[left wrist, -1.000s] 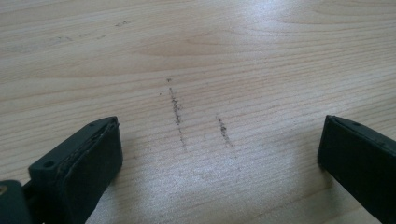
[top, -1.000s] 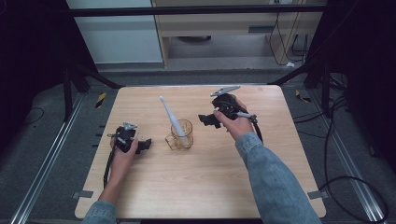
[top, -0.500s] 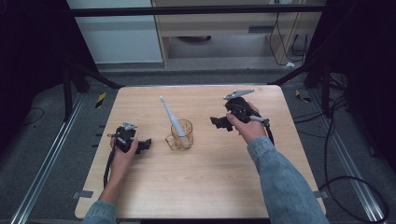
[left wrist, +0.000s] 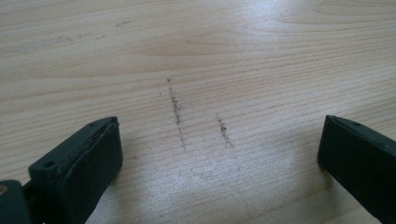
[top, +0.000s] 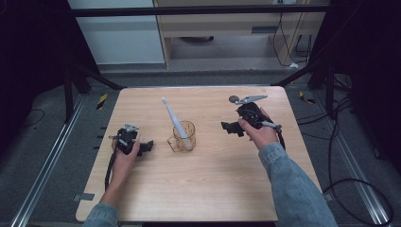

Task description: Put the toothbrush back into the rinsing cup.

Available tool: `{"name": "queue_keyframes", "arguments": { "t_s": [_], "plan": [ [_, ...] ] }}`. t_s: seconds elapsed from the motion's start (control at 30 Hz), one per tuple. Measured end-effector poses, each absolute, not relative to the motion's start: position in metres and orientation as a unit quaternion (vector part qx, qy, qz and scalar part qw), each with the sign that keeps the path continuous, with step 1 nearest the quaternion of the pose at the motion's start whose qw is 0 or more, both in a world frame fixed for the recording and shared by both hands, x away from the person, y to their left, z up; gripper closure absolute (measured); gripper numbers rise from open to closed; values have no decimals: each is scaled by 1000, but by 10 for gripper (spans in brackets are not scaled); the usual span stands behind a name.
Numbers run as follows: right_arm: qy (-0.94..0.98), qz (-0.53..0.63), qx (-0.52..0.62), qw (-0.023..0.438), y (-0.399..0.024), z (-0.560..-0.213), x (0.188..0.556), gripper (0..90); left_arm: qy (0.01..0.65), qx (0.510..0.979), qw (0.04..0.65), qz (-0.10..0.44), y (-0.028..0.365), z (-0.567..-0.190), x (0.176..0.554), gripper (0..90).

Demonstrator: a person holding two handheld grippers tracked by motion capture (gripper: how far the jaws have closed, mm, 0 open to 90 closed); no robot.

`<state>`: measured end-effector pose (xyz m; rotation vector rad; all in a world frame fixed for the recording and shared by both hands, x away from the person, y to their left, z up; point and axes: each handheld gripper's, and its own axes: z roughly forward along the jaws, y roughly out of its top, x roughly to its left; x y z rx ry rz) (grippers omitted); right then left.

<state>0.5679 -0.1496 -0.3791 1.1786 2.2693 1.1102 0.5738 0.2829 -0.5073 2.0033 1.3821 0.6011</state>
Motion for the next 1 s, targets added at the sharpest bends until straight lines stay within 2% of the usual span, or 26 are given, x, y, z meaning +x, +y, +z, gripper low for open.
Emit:
{"name": "queue_keyframes", "arguments": {
  "t_s": [1.0],
  "plan": [
    [773, 389, 472, 170, -203, -426, 545, 98, 524, 759, 312, 228, 283, -507, 574, 0]
  ]
}}
